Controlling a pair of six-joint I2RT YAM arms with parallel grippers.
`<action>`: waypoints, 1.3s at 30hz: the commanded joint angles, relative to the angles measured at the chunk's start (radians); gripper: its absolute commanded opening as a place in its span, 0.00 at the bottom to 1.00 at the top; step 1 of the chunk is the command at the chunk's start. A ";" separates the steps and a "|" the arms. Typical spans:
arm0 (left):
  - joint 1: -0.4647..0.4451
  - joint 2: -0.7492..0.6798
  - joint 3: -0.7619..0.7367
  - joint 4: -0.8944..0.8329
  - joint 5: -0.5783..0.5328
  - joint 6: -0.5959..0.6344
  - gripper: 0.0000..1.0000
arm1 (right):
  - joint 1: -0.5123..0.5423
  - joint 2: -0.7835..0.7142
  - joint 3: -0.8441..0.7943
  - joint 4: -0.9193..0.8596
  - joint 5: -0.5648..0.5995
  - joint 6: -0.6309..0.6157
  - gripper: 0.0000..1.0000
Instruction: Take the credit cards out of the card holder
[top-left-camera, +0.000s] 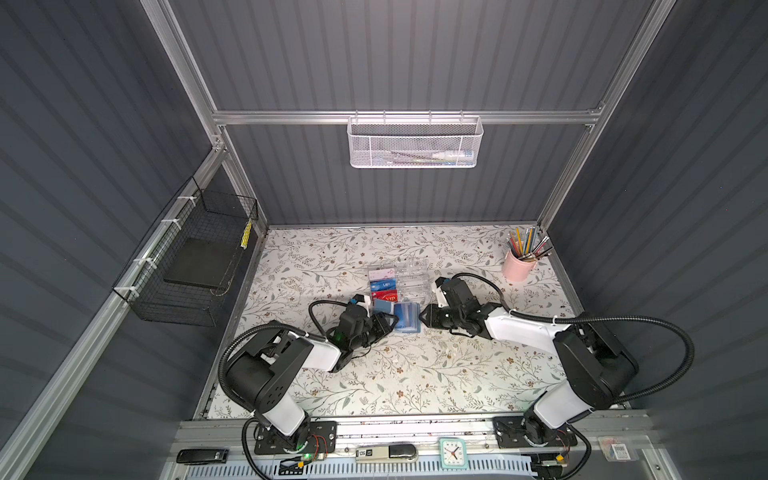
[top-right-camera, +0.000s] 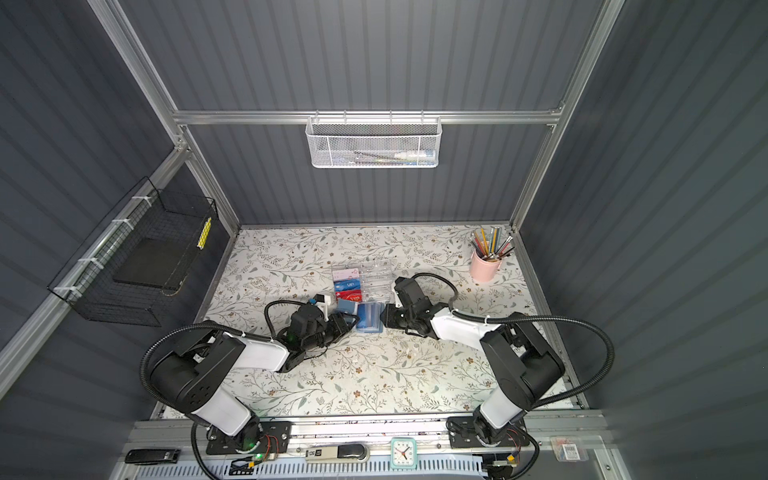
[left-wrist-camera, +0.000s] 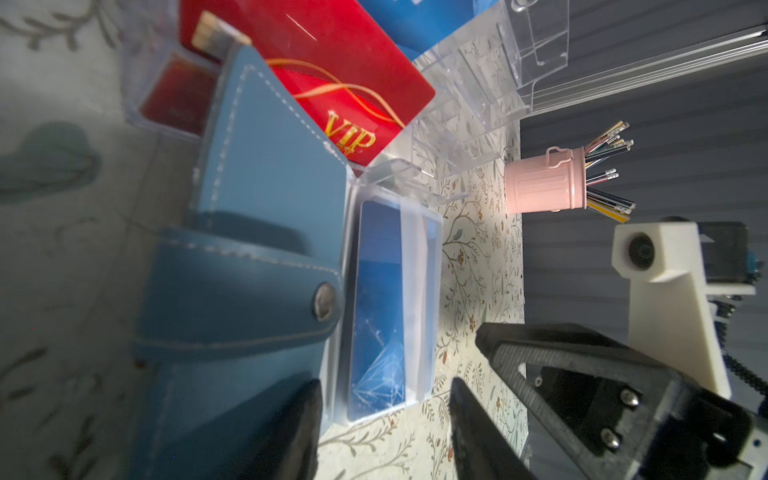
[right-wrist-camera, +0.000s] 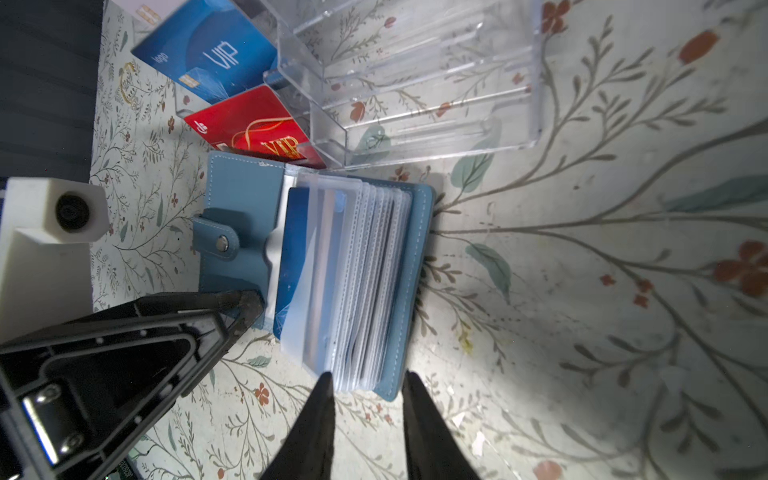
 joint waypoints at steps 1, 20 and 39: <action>0.009 0.030 0.009 0.049 0.021 0.001 0.50 | -0.003 0.040 0.047 -0.012 -0.041 -0.011 0.31; 0.023 0.114 0.003 0.158 0.061 -0.017 0.49 | -0.008 0.219 0.118 0.037 -0.082 -0.001 0.26; 0.025 0.121 0.008 0.238 0.072 -0.003 0.46 | 0.000 0.274 0.063 0.110 -0.100 0.030 0.20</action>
